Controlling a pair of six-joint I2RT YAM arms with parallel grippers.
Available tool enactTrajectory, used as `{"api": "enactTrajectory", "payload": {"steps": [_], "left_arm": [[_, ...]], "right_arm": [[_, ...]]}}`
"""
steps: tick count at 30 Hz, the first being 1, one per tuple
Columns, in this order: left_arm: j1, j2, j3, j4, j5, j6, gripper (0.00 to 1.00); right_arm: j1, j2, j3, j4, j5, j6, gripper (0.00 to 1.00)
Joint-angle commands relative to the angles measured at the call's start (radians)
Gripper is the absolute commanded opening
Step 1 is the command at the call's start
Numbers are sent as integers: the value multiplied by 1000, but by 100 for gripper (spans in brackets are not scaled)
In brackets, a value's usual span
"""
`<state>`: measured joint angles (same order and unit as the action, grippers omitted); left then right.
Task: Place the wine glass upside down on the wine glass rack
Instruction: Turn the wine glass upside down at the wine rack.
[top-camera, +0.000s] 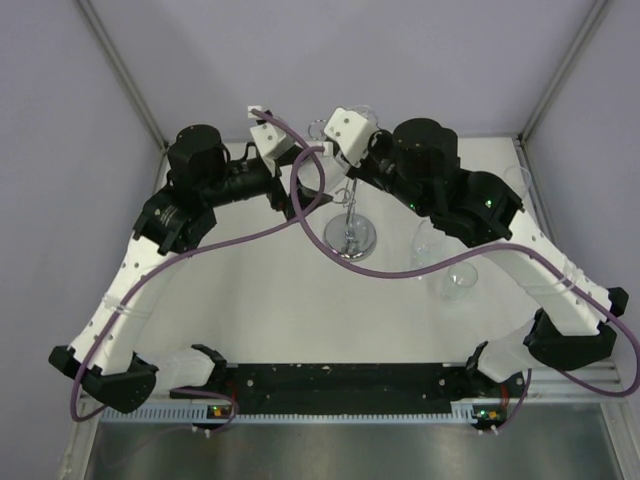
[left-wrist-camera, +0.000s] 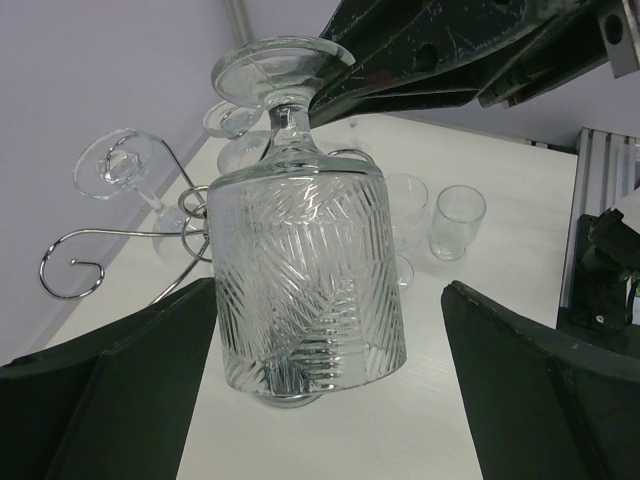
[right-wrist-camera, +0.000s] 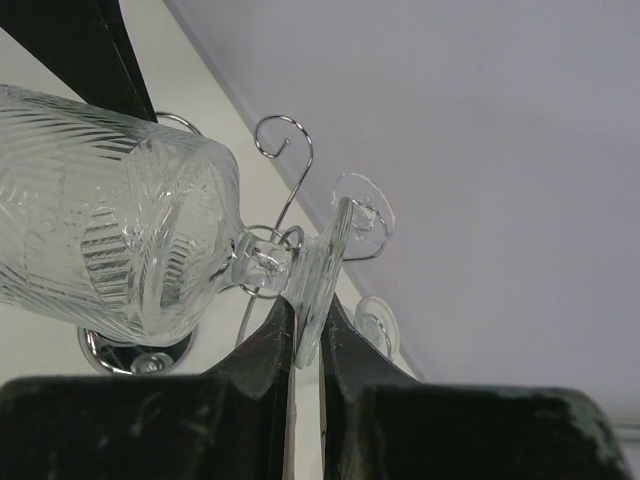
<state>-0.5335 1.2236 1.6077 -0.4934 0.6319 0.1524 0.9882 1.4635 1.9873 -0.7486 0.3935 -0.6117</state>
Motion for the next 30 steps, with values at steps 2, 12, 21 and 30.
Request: {"api": "enactTrajectory", "payload": {"steps": [2, 12, 21, 30], "left_arm": [[-5, -49, 8, -17, 11, 59, 99], [-2, -59, 121, -120, -92, 121, 99], [1, -68, 205, -186, -202, 167, 99], [1, -75, 212, -195, -310, 203, 99]], "right_arm": [[9, -58, -30, 84, 56, -43, 0], [7, -187, -202, 65, 25, -115, 0], [9, -278, -304, 19, -30, -146, 0], [40, -307, -412, 29, 25, -217, 0]]}}
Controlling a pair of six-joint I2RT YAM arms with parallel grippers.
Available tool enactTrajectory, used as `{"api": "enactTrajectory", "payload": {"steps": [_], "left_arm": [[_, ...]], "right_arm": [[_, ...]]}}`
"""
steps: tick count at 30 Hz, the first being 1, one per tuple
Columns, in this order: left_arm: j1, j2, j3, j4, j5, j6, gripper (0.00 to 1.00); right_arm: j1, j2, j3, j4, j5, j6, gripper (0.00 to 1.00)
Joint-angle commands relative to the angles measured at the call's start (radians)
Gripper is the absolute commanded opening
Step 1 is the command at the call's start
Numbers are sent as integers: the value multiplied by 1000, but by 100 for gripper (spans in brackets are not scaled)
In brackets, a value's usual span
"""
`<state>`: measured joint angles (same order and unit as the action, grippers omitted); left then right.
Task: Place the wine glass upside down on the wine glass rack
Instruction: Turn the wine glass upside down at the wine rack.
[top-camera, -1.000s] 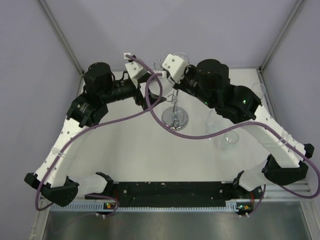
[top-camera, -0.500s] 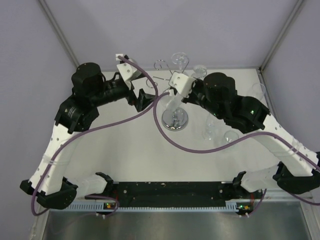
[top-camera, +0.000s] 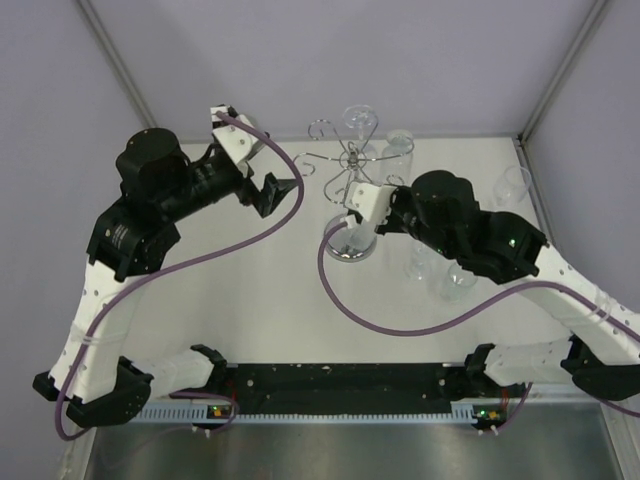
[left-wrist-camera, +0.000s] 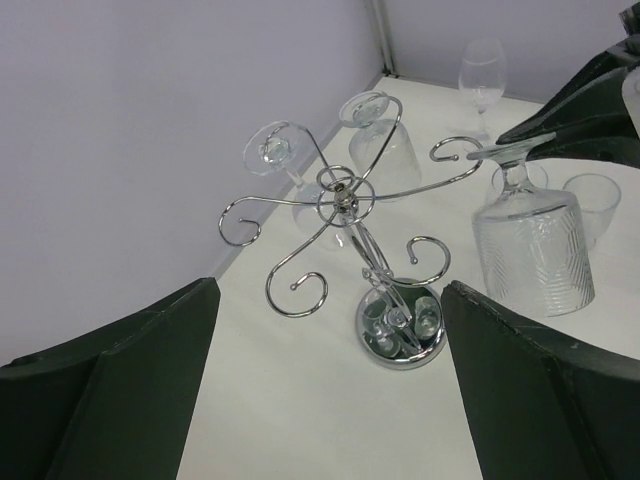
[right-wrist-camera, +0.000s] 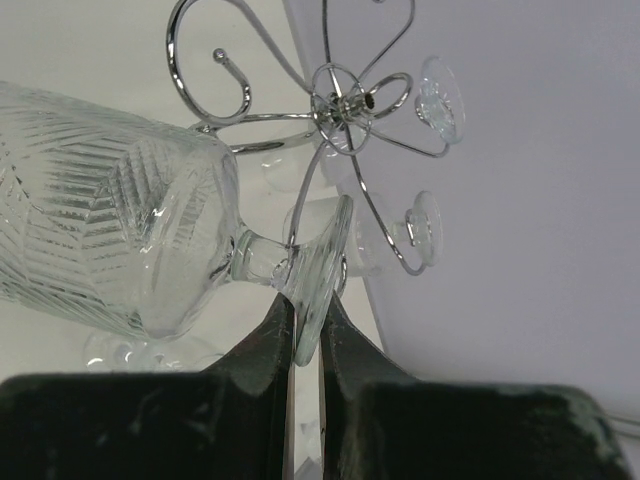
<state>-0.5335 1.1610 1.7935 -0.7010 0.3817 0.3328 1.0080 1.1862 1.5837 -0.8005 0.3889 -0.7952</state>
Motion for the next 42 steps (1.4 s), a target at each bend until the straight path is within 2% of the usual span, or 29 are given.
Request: {"api": "enactTrajectory", "payload": {"steps": [1, 16, 35, 42], "left_arm": [[1, -12, 24, 14, -67, 25, 99], [3, -7, 14, 37, -187, 55, 99], [4, -14, 9, 40, -218, 87, 99], [4, -11, -2, 41, -213, 84, 99]], "right_arm": [[23, -28, -16, 87, 40, -42, 0], [34, 35, -114, 221, 166, -170, 0], [60, 173, -34, 296, 251, -295, 0], [69, 168, -33, 293, 260, -303, 0]]}}
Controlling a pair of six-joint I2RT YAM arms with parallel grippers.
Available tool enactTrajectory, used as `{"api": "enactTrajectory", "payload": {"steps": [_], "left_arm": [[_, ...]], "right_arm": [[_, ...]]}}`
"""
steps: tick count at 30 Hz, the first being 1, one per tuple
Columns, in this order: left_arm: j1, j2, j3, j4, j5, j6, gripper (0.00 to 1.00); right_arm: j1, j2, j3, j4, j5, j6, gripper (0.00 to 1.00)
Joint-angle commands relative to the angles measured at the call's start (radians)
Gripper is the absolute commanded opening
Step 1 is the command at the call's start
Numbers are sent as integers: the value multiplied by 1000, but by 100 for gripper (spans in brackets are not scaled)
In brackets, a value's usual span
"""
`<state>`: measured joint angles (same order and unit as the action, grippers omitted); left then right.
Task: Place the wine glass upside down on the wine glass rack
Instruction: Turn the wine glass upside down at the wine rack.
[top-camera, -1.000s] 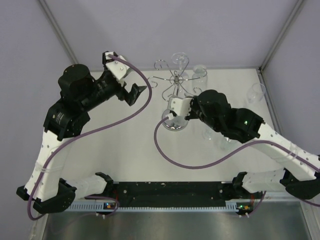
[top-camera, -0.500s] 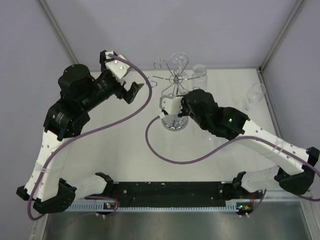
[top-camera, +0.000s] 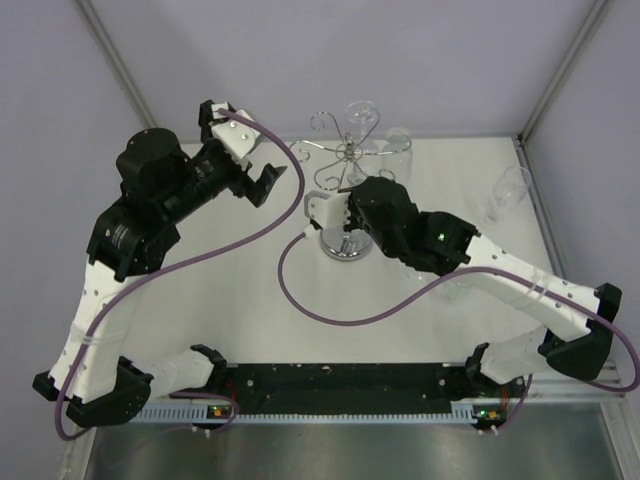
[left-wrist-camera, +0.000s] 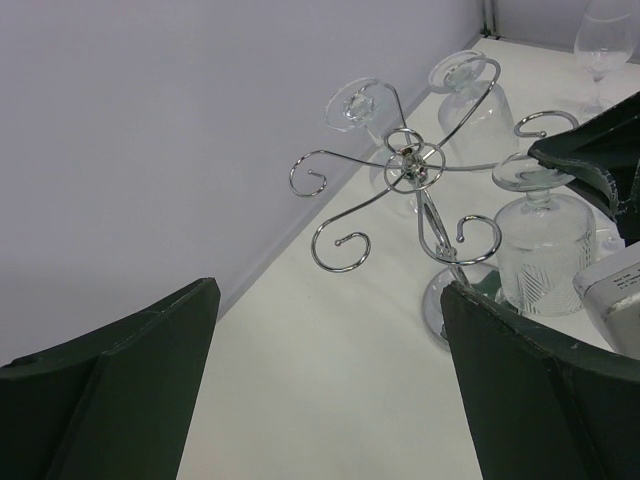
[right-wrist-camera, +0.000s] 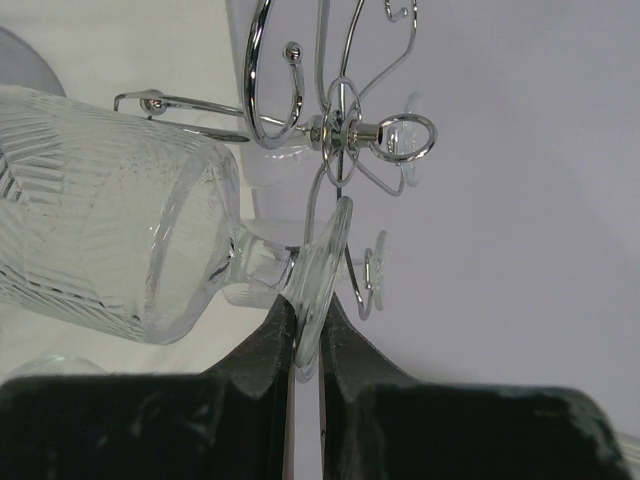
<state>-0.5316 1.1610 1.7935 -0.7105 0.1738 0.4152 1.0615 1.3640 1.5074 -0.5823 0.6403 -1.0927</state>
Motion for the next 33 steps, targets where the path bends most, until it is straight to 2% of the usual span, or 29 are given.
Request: {"api": "enactTrajectory", "payload": {"steps": [1, 14, 33], "left_arm": [[4, -11, 0, 51, -5, 4, 99], [2, 20, 0, 46, 7, -15, 99], [4, 22, -9, 37, 6, -10, 99]], "right_arm": [[14, -14, 48, 65, 4, 2, 0], [38, -59, 116, -134, -172, 185, 0], [68, -49, 178, -146, -183, 223, 0]]}}
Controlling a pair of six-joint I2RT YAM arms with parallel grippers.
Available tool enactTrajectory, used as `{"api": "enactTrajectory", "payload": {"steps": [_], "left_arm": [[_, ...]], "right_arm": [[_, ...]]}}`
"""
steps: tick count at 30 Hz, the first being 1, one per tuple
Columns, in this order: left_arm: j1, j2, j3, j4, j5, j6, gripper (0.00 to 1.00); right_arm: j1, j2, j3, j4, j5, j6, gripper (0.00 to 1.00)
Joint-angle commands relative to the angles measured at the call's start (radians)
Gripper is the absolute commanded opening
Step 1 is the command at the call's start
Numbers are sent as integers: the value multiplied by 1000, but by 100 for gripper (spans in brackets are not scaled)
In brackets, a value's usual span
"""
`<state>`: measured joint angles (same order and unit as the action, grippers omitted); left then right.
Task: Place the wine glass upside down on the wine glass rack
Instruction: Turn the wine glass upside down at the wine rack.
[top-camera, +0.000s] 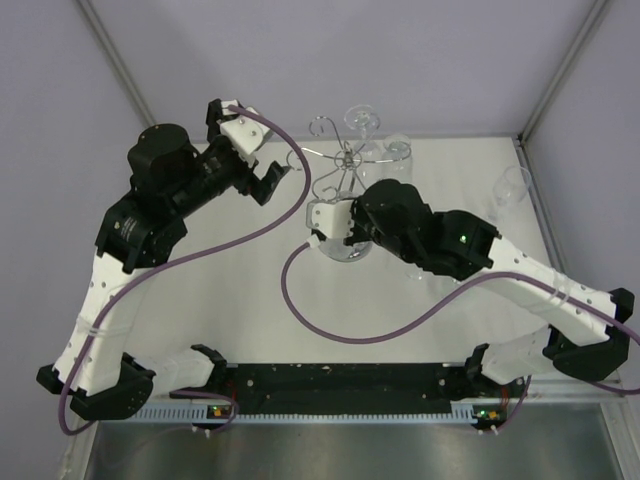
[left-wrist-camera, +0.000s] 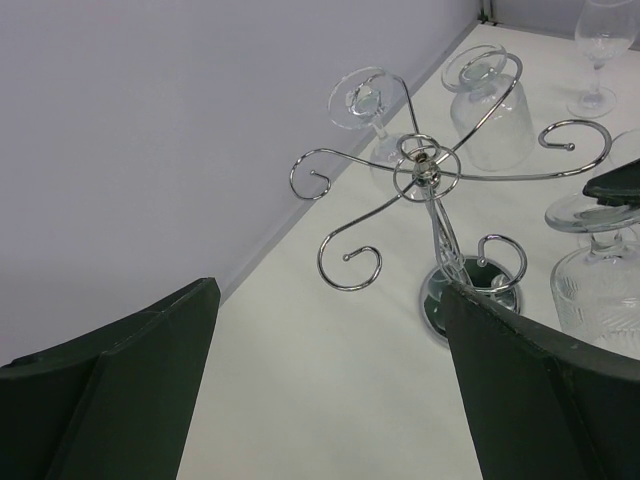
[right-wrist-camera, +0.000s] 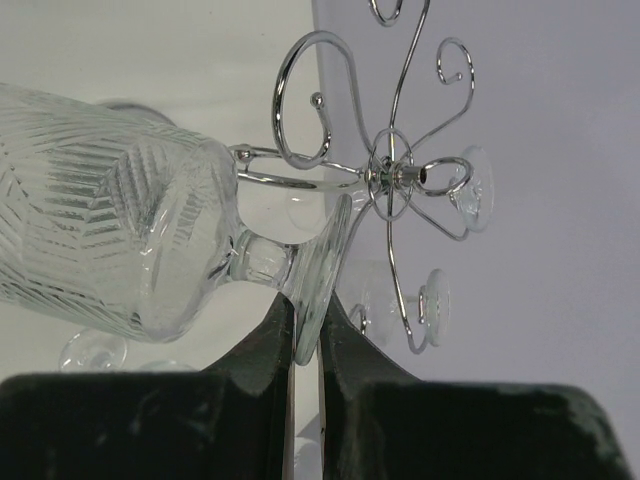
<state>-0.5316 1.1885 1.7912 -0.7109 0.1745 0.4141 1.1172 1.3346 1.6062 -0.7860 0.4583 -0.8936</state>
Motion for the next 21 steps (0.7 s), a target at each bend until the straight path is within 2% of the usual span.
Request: {"api": "enactTrajectory", "payload": {"steps": [1, 14, 21], "left_arm": [[4, -6, -7, 39, 5, -9, 99], [2, -12, -12, 39, 5, -9, 99], [2, -12, -3, 44, -3, -12, 99]], "right_arm": [[13, -18, 81, 65, 6, 21, 0], [16, 14, 5, 191, 126, -102, 0], [18, 29, -34, 214, 140, -142, 0]]}}
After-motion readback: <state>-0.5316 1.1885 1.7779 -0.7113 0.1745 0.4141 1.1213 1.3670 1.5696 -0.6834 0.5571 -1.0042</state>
